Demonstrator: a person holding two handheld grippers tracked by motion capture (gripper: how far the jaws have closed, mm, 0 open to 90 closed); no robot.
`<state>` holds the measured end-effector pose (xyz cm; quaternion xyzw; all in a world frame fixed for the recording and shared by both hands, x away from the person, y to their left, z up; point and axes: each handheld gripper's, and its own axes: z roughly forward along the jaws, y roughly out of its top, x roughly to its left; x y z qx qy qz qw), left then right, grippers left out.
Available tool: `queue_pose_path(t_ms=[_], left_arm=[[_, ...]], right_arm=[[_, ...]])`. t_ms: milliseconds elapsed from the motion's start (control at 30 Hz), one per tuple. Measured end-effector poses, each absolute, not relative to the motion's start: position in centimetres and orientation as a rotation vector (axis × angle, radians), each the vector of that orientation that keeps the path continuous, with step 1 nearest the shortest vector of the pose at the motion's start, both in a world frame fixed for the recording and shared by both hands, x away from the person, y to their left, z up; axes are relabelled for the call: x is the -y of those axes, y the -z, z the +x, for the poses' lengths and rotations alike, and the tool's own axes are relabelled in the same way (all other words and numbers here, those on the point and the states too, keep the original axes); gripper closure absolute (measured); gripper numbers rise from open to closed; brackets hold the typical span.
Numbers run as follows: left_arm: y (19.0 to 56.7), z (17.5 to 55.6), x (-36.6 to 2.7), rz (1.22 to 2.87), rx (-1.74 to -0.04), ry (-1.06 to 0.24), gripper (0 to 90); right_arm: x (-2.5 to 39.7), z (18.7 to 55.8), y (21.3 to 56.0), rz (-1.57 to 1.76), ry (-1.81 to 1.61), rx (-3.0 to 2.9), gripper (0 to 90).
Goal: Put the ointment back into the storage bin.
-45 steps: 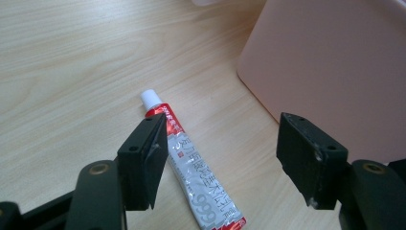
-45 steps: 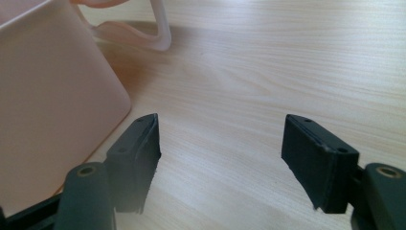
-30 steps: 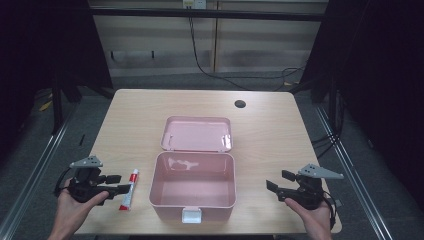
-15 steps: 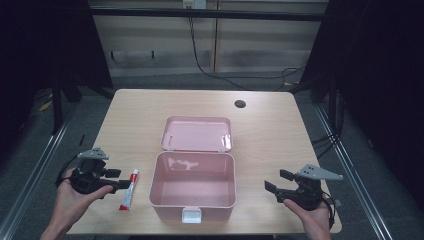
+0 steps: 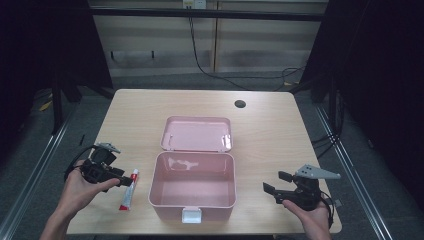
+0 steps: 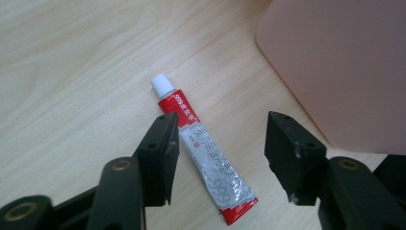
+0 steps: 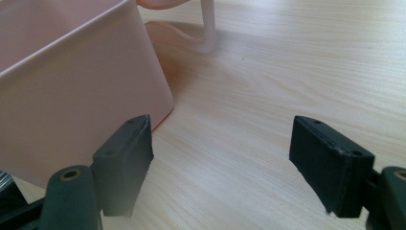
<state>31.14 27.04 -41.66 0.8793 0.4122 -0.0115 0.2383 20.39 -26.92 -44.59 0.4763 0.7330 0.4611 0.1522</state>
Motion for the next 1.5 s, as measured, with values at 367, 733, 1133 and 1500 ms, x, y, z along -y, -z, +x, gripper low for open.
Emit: queue_pose_path(t_ms=[367,733,1133,1500], left_arm=[[43.5,31.8,-26.7,2.471,-1.204,0.044,49.3],[44.5,32.4,-25.6,2.527,-1.247,0.078,46.0],[46.3,32.9,-25.2,2.567,-1.315,0.102,54.1],[46.5,32.8,-25.0,2.616,-1.290,0.036,67.6]], right_arm=[[26.8,20.5,44.7,1.373,-1.320,-2.122,22.6],[26.6,20.5,44.8,1.380,-1.319,-2.148,22.5],[26.4,20.7,44.9,1.374,-1.317,-2.178,22.5],[26.2,20.7,45.0,1.370,-1.313,-2.189,22.2]])
